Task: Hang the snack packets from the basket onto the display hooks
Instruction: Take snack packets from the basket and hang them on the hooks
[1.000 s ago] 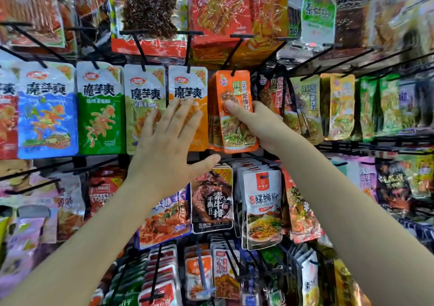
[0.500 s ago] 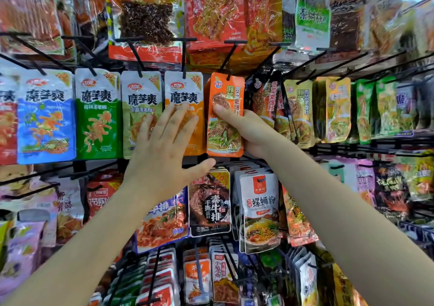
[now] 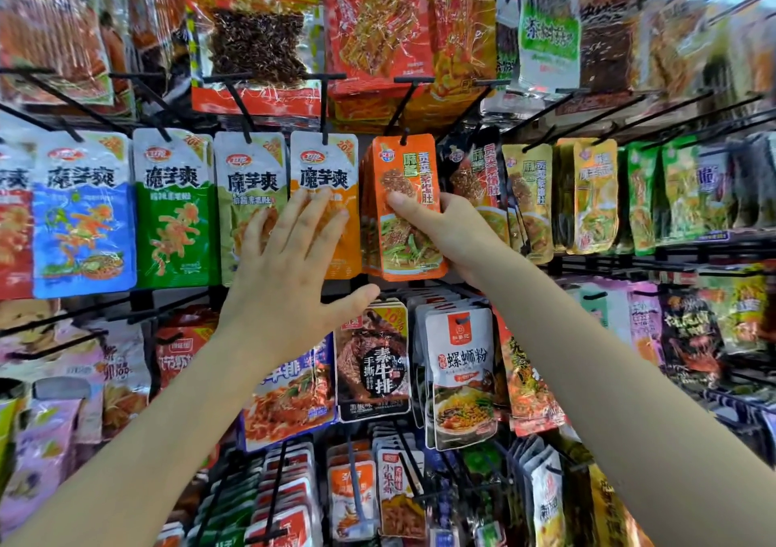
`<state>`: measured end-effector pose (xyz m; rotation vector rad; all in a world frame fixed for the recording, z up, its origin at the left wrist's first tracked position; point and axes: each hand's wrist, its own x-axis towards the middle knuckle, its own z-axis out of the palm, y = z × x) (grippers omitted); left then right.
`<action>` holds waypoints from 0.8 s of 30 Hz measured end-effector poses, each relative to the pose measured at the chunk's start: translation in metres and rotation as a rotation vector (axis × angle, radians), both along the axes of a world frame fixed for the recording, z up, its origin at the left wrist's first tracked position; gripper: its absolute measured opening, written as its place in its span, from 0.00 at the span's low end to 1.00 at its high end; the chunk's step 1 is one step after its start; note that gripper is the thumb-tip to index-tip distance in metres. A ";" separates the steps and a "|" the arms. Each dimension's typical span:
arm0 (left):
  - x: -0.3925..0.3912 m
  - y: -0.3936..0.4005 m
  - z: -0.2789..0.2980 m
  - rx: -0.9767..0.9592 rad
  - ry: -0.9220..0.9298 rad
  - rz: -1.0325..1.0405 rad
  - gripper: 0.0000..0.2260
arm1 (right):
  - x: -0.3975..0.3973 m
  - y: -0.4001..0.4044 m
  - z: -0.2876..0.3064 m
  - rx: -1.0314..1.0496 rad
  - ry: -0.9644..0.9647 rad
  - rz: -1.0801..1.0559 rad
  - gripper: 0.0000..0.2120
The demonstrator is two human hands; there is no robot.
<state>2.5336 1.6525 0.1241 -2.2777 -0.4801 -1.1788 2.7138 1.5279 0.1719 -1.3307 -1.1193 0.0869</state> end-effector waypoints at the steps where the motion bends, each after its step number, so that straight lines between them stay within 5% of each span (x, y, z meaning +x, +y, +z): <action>1: 0.000 0.000 0.000 -0.001 -0.004 -0.005 0.43 | -0.001 -0.003 -0.001 -0.013 -0.060 -0.052 0.20; 5: 0.001 -0.004 -0.002 -0.016 -0.032 -0.058 0.41 | -0.005 -0.019 -0.011 -0.038 -0.279 -0.214 0.21; 9: 0.011 -0.021 -0.002 -0.016 -0.088 -0.188 0.37 | -0.012 -0.036 -0.026 -0.090 -0.398 -0.304 0.37; 16: 0.046 -0.073 0.004 -0.198 -0.252 -0.557 0.23 | -0.001 -0.088 -0.037 0.333 -0.406 -0.503 0.07; 20: 0.081 -0.109 0.012 -0.595 -0.178 -0.684 0.26 | 0.030 -0.087 -0.022 0.184 -0.288 -0.473 0.23; 24: 0.105 -0.108 0.020 -0.745 -0.181 -0.587 0.33 | 0.047 -0.080 -0.016 0.037 -0.213 -0.310 0.34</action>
